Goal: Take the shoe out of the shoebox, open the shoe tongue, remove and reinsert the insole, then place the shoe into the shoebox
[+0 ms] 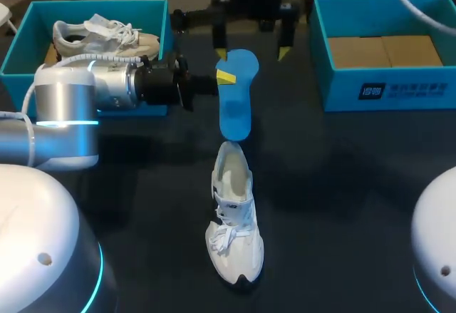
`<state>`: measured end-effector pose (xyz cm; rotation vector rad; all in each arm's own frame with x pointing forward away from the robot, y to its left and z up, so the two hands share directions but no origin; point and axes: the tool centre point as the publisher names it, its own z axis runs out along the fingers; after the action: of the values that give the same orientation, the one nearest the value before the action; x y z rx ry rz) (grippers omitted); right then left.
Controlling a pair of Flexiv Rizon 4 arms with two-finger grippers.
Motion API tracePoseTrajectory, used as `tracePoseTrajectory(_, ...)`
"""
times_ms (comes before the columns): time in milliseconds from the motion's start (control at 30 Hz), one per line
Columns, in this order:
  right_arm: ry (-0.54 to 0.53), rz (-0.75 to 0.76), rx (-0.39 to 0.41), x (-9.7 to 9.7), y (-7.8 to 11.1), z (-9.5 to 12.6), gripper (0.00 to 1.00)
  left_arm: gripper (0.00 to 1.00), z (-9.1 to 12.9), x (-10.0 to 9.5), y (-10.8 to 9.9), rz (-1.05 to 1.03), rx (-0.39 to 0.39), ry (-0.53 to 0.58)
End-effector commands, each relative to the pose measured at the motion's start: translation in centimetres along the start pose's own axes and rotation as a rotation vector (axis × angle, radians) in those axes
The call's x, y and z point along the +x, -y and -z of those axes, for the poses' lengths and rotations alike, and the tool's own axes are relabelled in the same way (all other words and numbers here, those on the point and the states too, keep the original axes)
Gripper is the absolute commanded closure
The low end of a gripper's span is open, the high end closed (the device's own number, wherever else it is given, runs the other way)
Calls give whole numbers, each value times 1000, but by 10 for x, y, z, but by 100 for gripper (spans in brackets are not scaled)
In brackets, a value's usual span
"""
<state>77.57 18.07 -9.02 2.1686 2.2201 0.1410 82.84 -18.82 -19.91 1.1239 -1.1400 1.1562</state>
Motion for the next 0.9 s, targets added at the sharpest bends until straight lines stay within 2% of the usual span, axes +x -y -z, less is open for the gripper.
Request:
tracePoseTrajectory(33,-329,-6,1,-19,-3,-2,0,100,0,0,-1,0,1,3)
tracePoseTrajectory(367,-590,-24,-21,-33,-1,-5,0,100,0,0,-1,0,1,3)
tracePoseTrajectory(533,-715,-18,-19,-34,0,-15,0,100,0,0,-1,0,1,3)
tracePoseTrajectory(667,-798,-28,17,-34,-1,-27,0,100,0,0,-1,0,1,3)
tracePoseTrajectory(900,-876,-21,5,-37,1,-34,0,100,0,0,-1,0,1,3)
